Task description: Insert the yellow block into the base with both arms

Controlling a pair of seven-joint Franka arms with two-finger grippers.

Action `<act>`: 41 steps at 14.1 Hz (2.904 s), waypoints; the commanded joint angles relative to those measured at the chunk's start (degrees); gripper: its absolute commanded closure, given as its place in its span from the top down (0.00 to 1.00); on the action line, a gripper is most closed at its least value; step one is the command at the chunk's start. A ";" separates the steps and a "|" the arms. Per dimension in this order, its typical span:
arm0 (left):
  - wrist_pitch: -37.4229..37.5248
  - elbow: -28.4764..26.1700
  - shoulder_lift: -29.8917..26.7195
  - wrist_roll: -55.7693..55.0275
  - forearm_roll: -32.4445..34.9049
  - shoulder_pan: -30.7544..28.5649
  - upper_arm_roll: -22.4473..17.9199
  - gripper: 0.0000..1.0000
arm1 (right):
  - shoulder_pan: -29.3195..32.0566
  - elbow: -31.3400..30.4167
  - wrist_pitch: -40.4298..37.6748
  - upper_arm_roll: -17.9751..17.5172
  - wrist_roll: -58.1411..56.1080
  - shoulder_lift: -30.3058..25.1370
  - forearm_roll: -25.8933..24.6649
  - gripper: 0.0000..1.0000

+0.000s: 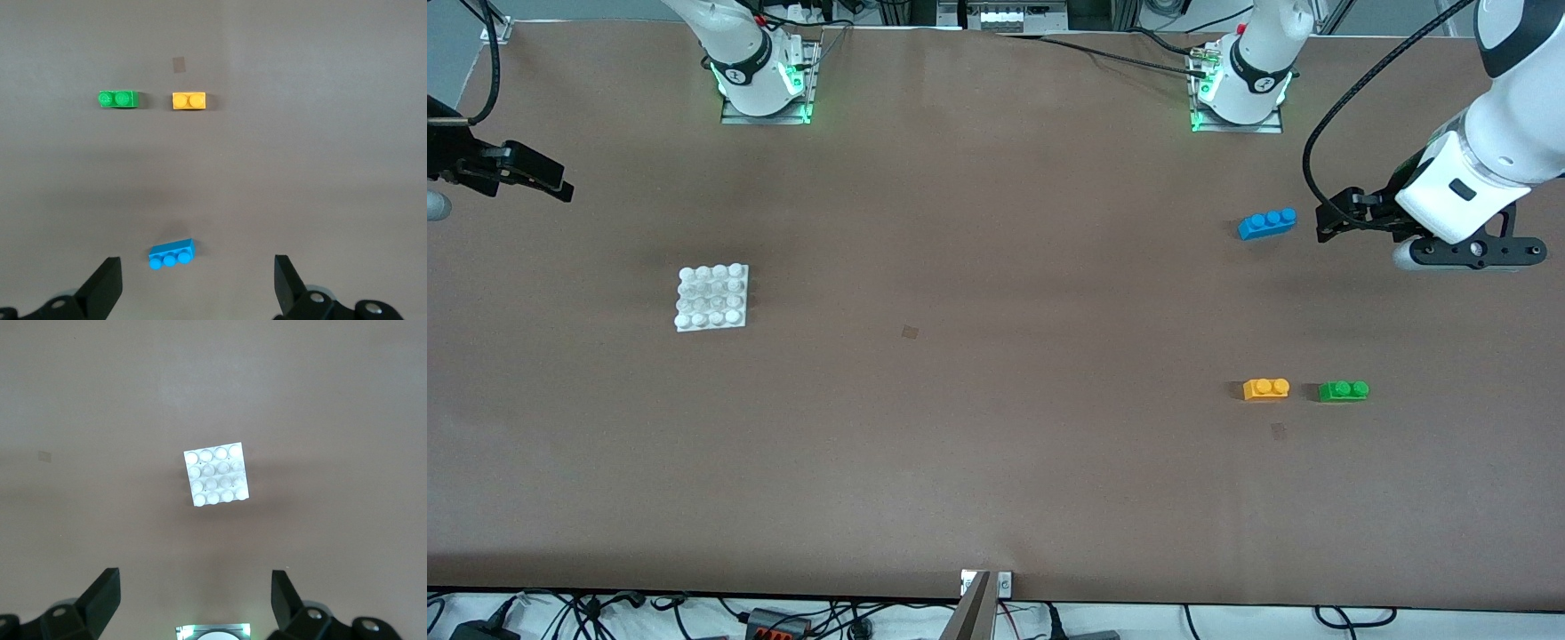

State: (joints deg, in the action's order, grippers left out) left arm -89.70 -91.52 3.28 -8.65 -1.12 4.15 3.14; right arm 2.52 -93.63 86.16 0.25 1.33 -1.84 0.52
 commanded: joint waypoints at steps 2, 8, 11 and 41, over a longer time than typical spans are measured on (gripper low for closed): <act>2.68 1.61 0.41 0.13 -1.25 0.16 -0.24 1.00 | 0.03 0.38 -0.56 0.10 -0.10 0.00 0.89 1.00; 2.68 1.52 0.41 0.13 -1.34 0.16 -0.24 1.00 | -0.32 0.91 -1.44 -0.34 -0.19 0.00 -0.08 1.00; 2.77 1.52 0.41 0.13 -1.25 0.33 -0.15 1.00 | -0.06 0.91 -1.35 -0.25 -0.28 0.79 -0.08 1.00; -39.84 -8.22 27.48 4.35 4.73 -0.11 -1.29 1.00 | 5.73 -30.21 44.87 -0.17 -8.70 23.80 0.17 1.00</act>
State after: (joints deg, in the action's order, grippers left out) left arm -126.56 -95.79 32.95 -5.35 2.30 4.07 1.94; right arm 4.46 -123.53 129.53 0.85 -2.54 19.97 -0.74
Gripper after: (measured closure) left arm 0.000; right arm 0.000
